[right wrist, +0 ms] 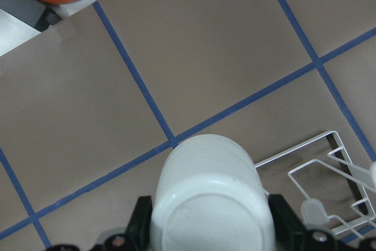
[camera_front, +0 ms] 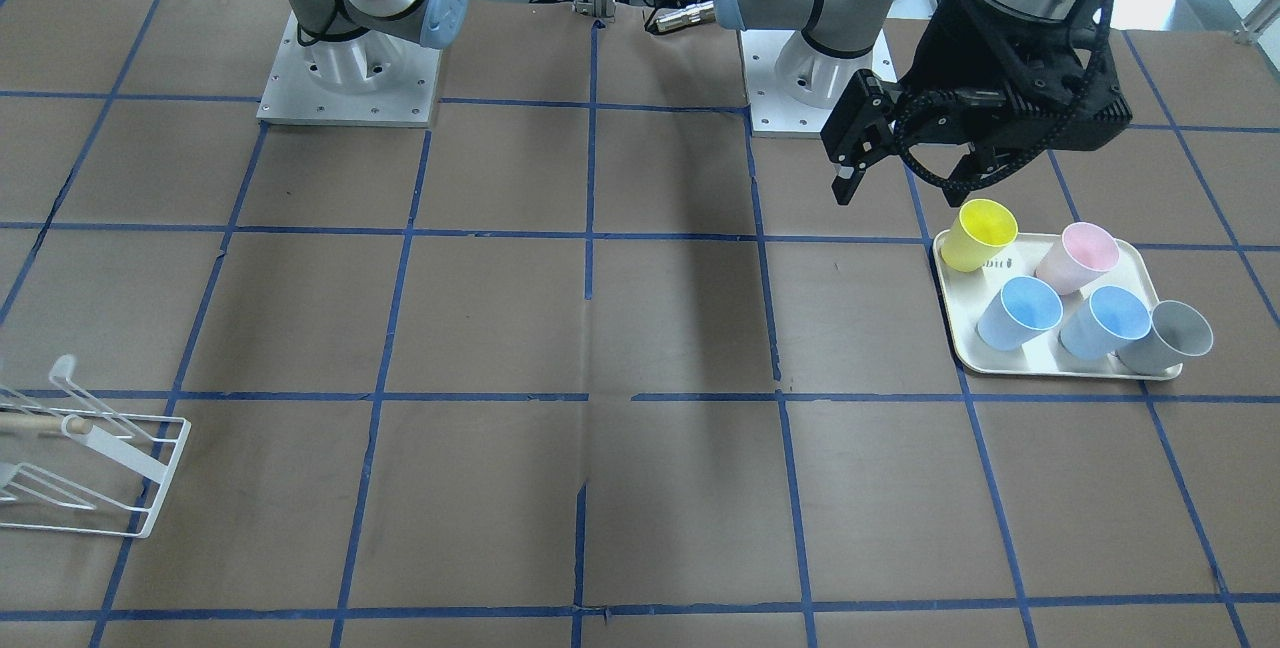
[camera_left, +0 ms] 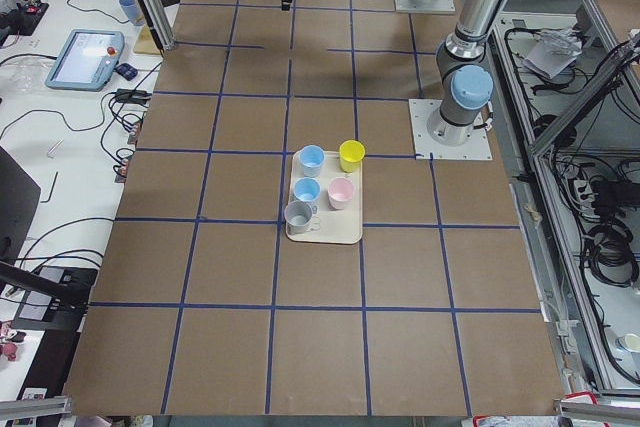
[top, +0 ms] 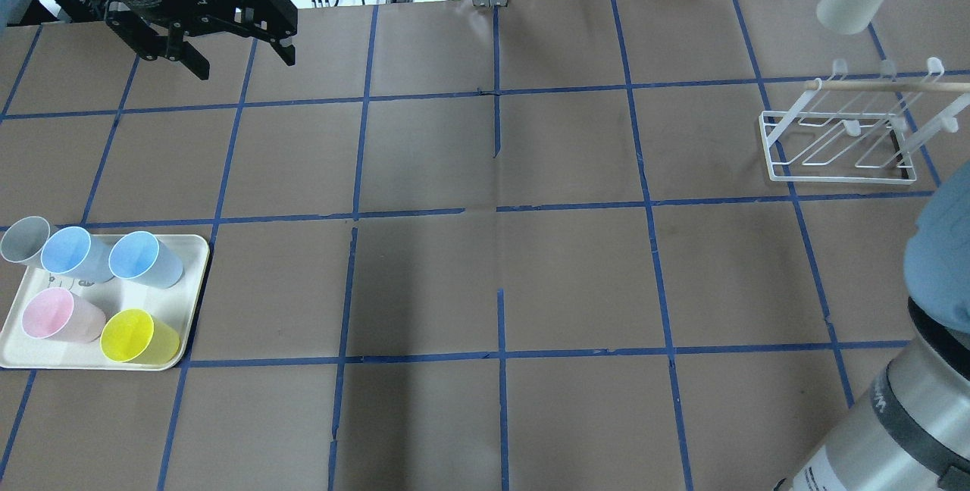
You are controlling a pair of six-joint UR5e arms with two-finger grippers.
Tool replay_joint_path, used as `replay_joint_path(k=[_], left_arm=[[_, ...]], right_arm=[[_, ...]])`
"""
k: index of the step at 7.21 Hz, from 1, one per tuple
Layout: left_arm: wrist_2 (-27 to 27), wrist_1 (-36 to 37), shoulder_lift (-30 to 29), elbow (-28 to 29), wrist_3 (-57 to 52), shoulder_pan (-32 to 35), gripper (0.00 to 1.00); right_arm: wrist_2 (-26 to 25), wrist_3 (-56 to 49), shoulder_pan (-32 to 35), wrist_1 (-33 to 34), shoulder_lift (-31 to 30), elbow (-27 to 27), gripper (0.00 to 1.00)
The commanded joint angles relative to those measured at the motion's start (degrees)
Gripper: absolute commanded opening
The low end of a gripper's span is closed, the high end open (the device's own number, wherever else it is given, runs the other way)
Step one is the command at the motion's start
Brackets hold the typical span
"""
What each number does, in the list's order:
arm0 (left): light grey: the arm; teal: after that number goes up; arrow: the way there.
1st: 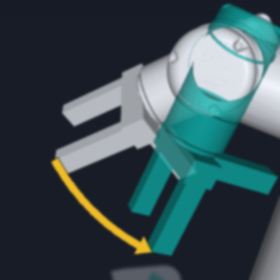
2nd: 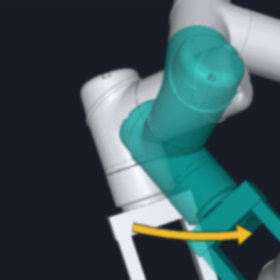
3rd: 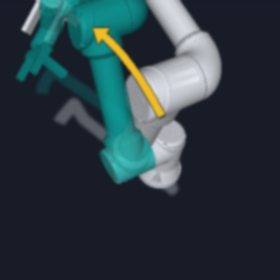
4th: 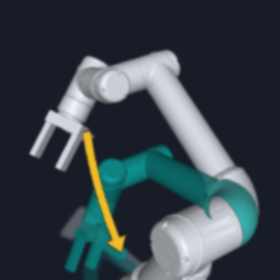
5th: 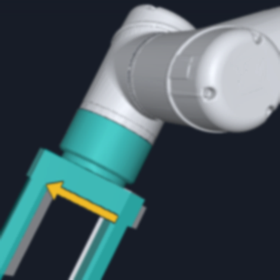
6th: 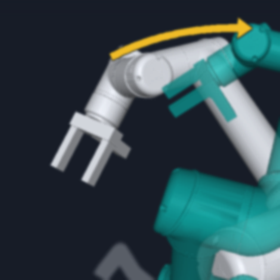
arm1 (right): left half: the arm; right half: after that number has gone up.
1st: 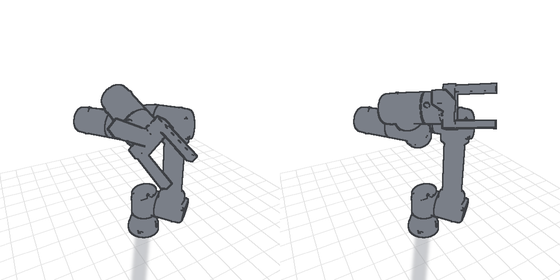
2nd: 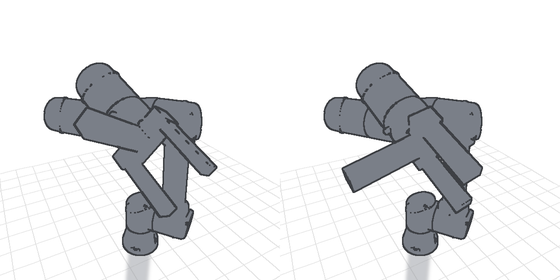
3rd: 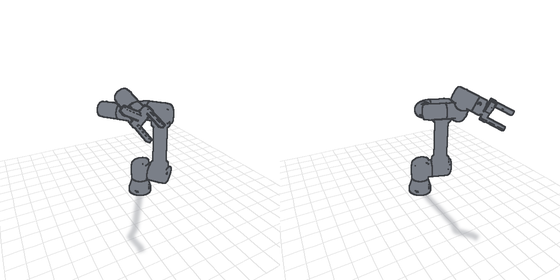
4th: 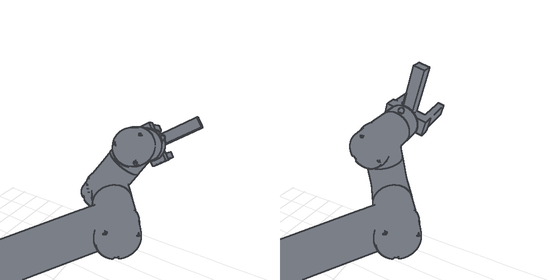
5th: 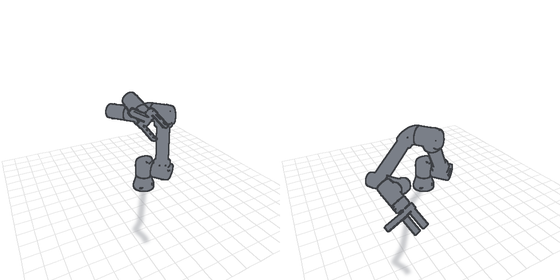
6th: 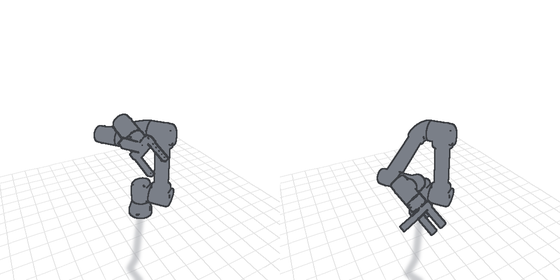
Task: Transfer IKEA cup to right arm and place on rack
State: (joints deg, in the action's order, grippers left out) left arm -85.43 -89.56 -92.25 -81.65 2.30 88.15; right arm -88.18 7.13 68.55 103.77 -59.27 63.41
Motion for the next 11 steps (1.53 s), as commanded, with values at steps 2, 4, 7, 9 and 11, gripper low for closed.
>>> replay_joint_path(k=[2, 4, 7, 9, 11], left_arm=[[0.00, 0.00, -0.03, 0.00, -0.02, 0.00, 1.00], [0.00, 0.00, 0.06, 0.00, -0.02, 0.00, 1.00], [0.00, 0.00, -0.03, 0.00, 0.07, 0.00, 1.00], [0.00, 0.00, 0.06, 0.00, -0.02, 0.00, 1.00], [0.00, 0.00, -0.03, 0.00, 0.07, 0.00, 1.00]], right_arm=[[-0.50, -0.10, 0.00, -3.66, 0.03, 0.40, 0.00], [-0.50, -0.01, 0.00, -3.67, 0.55, 0.57, 0.00], [-0.41, 0.25, 0.00, -3.93, 1.17, 0.84, 0.00], [-0.68, 0.34, 0.00, -3.84, 1.08, 3.20, 0.00], [-0.68, -0.01, 0.00, -3.84, 1.08, 3.65, 0.00]])
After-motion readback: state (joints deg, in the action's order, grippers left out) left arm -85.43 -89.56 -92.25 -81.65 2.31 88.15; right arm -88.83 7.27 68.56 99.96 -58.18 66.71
